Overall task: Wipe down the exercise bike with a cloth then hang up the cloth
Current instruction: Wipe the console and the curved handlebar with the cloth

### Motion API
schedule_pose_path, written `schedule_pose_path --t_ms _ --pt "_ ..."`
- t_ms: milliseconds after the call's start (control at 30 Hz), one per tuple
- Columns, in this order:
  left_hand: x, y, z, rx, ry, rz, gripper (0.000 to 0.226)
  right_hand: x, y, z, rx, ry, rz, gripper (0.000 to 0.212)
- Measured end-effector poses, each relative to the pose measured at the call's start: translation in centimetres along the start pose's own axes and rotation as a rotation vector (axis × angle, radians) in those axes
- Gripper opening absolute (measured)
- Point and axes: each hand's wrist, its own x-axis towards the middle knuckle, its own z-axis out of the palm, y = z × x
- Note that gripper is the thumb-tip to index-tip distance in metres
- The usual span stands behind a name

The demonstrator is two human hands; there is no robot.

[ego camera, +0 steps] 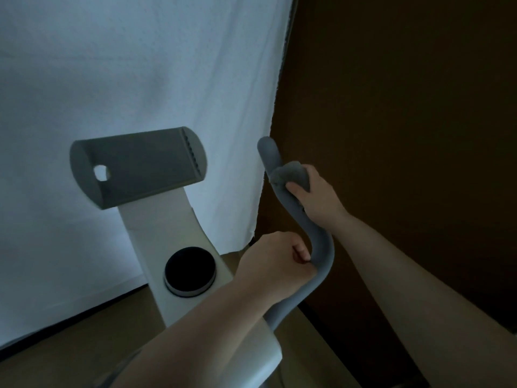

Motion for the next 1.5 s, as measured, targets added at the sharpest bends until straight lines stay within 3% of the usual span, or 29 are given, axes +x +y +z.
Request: schedule_pose_path --t_ms 133,267,400,567,667,800,867,1000,1067,1167,1267,1500 --pt "0.2 0.0 0.0 -0.027 -0.011 -0.015 0.001 1.6 -1.9 -0.2 0.057 -0.001 -0.011 0.042" --pt "0.2 -0.1 0.0 -0.038 -0.023 -0.023 0.003 2.4 -3.6 1.5 0.234 0.054 -0.011 0.057" --pt "0.2 -0.1 0.1 -0.022 -0.014 -0.018 0.006 0.5 -1.5 1.6 0.078 0.116 0.014 0.050" --pt "0.1 0.0 -0.2 -0.046 -0.029 -0.019 0.004 1.2 -2.8 -1.3 0.042 -0.027 0.063 0.046" --pt "0.1 0.3 -0.3 -0.039 -0.025 -0.030 0.004 2.1 -4.6 -0.1 0.130 0.012 0.003 0.052" --pt "0.0 0.4 -0.3 -0.028 -0.023 -0.026 0.006 1.8 -4.0 2.0 -0.002 0.170 0.011 0.048" --pt "0.0 0.3 -0.3 -0.020 -0.025 -0.028 0.006 1.1 -3.3 0.7 -0.088 0.097 0.044 0.040" --pt "0.1 0.2 -0.3 -0.033 -0.030 -0.020 0.006 0.5 -2.7 -3.1 -0.315 -0.226 0.189 0.039" --pt "0.1 0.2 -0.3 -0.031 -0.033 -0.017 0.005 0.6 -2.9 -3.5 -0.270 -0.257 0.215 0.041" --pt "0.3 0.0 -0.2 0.001 -0.036 -0.006 0.007 -0.5 -2.7 -1.4 -0.155 -0.113 0.165 0.043" --pt "0.4 -0.3 0.0 0.024 -0.020 0.012 0.009 -3.0 -1.7 0.3 -0.236 0.073 0.150 0.041" --pt "0.4 -0.7 0.1 0.038 -0.001 0.096 0.011 -10.5 -0.4 1.0 -0.324 0.257 0.137 0.043"
